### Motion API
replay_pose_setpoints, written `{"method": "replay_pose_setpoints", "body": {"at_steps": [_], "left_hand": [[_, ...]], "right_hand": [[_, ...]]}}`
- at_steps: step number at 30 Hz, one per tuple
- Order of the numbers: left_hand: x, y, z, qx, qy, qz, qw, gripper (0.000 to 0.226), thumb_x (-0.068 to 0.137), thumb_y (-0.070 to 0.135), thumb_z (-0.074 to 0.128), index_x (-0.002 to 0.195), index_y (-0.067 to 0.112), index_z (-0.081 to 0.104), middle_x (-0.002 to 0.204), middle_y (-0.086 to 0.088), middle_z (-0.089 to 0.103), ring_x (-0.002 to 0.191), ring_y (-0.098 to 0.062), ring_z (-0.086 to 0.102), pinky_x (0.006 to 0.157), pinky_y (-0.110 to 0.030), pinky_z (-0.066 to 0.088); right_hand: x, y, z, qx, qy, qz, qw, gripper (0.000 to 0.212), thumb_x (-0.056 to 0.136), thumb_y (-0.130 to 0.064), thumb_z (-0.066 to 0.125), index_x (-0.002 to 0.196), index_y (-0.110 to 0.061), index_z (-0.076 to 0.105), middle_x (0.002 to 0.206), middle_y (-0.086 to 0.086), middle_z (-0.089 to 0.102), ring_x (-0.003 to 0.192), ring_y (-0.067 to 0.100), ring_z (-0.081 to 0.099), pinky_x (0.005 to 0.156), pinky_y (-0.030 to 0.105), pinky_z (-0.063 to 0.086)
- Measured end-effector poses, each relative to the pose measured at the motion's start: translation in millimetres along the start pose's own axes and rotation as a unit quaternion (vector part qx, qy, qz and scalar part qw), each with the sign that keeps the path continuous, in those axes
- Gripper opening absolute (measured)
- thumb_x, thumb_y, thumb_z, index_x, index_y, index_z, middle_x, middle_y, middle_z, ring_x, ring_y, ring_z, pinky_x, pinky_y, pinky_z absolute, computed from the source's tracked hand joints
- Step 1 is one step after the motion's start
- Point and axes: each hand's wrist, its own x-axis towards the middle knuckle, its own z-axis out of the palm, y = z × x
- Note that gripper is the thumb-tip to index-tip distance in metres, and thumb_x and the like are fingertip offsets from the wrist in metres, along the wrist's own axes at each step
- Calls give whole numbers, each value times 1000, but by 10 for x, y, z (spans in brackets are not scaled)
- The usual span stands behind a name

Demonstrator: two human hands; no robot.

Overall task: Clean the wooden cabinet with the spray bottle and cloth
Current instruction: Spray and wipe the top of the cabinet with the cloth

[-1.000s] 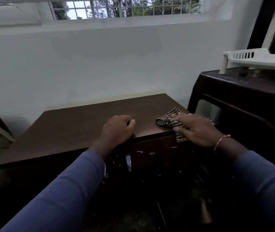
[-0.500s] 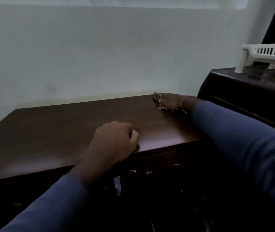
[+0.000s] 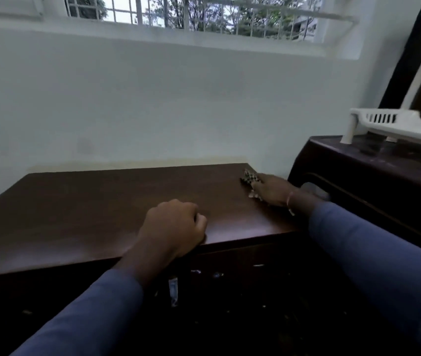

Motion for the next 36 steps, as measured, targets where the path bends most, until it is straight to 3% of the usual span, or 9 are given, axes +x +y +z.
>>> {"method": "replay_pose_setpoints", "body": {"at_steps": [4,7,14,17,20,22,26,32,36], "left_hand": [[-32,-42,4,-36,7,-6,999,27,91,39,44,76,18,51,91,-12,67,89,-36,63,69,-34,42],[-44,-113,-24,-77,19,-10,997,27,92,35,47,72,17,48,88,-14,67,86,-37,63,66,-34,41],[-308,-893,-449,-60,62,-87,993,32,94,34,50,67,16,50,75,-7,64,74,-30,62,63,-33,46],[-447,-1279,-614,-86,95,-145,981,38,91,38,46,64,11,50,71,-10,63,71,-32,61,67,-39,52],[-507,-1500,-764,-119,117,-191,967,43,84,42,39,70,8,61,74,-12,67,74,-32,62,71,-40,51],[-565,-1600,-903,-139,119,-221,958,37,85,36,42,67,12,64,74,-12,69,75,-29,63,72,-37,46],[-680,-1678,-1286,-167,106,-237,951,34,90,30,48,64,17,65,67,-1,69,72,-26,67,76,-35,49],[-918,-1757,-1911,-202,194,-241,929,33,97,21,49,72,8,67,68,-9,67,52,-12,62,60,-25,50],[-993,-1839,-1658,-144,147,-260,943,33,99,25,48,85,4,69,88,-19,71,84,-33,66,80,-39,50]], "right_hand": [[-557,-1,-305,-140,12,64,988,35,94,-28,54,120,-5,62,126,17,62,113,35,60,88,31,48],[-747,-145,-520,-168,130,65,975,25,88,-24,58,107,-8,63,111,19,66,102,38,63,75,32,47],[-723,-634,-35,-39,41,-8,998,43,100,-35,37,133,-12,53,140,17,52,127,32,49,104,32,39],[-862,-1271,87,0,0,-100,995,45,101,-33,44,139,-9,48,144,16,48,128,32,48,97,28,37],[-1086,-2144,399,33,-41,-229,972,40,93,-32,55,125,-9,60,124,19,63,110,34,61,87,34,50],[-1274,-2717,624,35,-51,-312,948,30,89,-33,60,107,-10,68,105,18,69,94,31,67,74,30,49],[-1848,-3491,742,126,-59,-437,889,23,93,-19,61,102,1,68,100,26,68,91,39,64,74,37,40],[-1967,-3445,628,478,-66,-229,846,30,100,-19,48,122,-4,61,120,17,65,110,29,60,92,31,45],[-1698,-2746,141,649,1,-121,752,25,102,-20,47,117,-7,62,91,10,67,60,7,62,55,18,52]]}}
